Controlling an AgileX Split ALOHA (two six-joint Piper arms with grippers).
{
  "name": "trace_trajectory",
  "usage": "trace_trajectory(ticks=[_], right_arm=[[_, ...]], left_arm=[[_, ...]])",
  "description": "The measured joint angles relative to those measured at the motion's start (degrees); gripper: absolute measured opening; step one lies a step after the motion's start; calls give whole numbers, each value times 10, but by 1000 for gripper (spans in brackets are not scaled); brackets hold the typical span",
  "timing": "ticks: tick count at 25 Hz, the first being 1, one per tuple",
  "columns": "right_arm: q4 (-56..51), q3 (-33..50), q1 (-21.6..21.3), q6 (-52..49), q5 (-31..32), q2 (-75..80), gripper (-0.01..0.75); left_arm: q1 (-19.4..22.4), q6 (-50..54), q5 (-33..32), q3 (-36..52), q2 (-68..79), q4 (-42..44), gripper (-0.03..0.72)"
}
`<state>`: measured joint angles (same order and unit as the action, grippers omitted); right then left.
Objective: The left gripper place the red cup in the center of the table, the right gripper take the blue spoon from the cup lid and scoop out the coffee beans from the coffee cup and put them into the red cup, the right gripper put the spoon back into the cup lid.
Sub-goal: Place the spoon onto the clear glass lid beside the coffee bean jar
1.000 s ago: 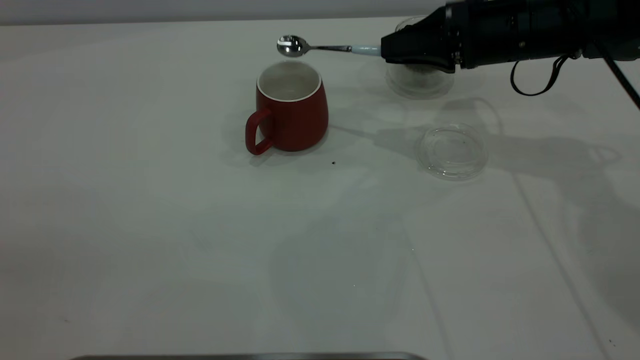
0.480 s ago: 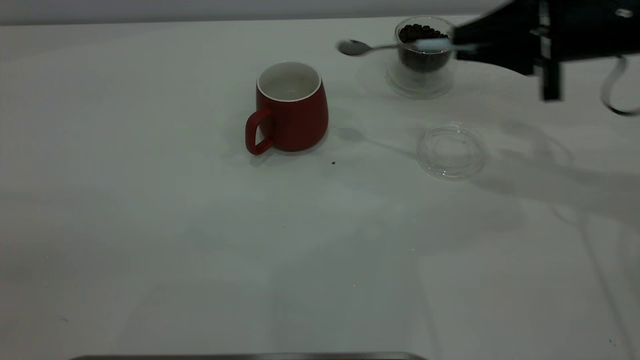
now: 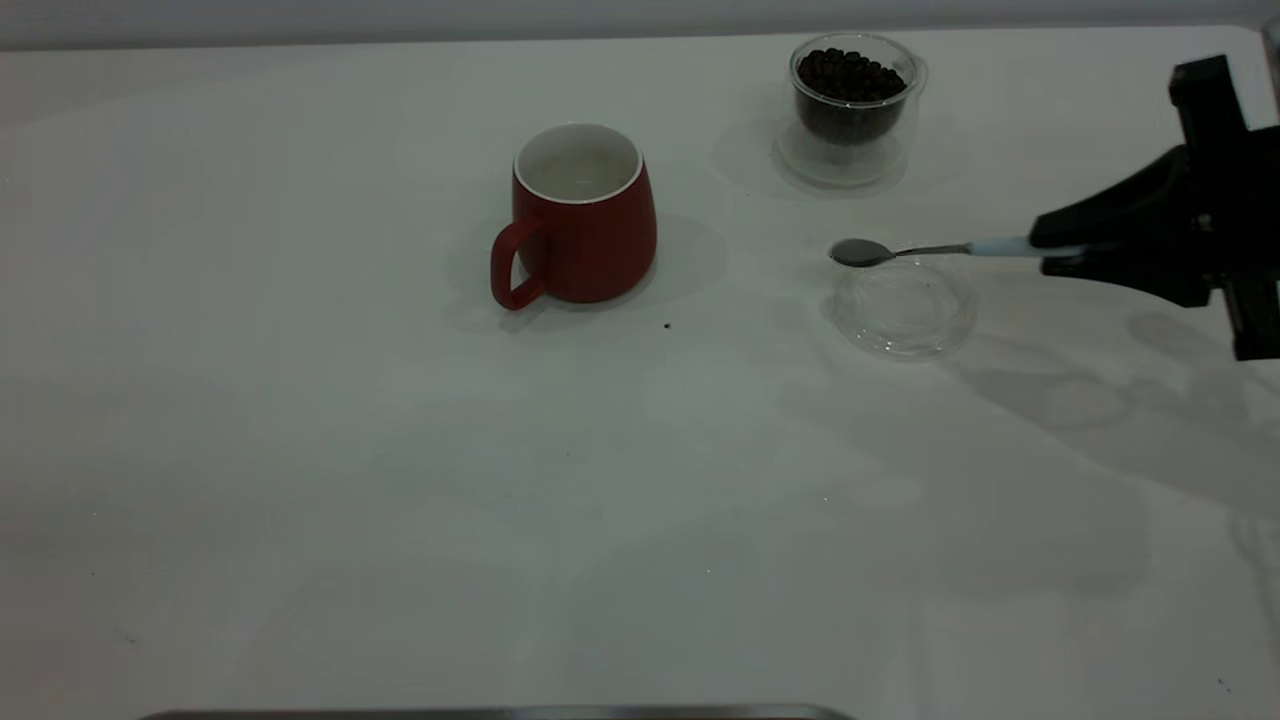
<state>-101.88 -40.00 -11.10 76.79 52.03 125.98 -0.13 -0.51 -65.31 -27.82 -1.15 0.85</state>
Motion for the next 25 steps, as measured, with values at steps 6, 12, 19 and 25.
trace_trajectory(ticks=[6,12,19,25], right_arm=[[-3,0,-28,14,-27,8,111],[7,-27,-48,61,-24,56,110],[44,-80,-48,83,-8,92,110],[104,-125,-48,87,12,122,110]], left_arm=[[0,0,0,0,0,0,586],[0,0,0,0,0,0,586],[0,1,0,0,0,0,586],[0,1,0,0,0,0,586]])
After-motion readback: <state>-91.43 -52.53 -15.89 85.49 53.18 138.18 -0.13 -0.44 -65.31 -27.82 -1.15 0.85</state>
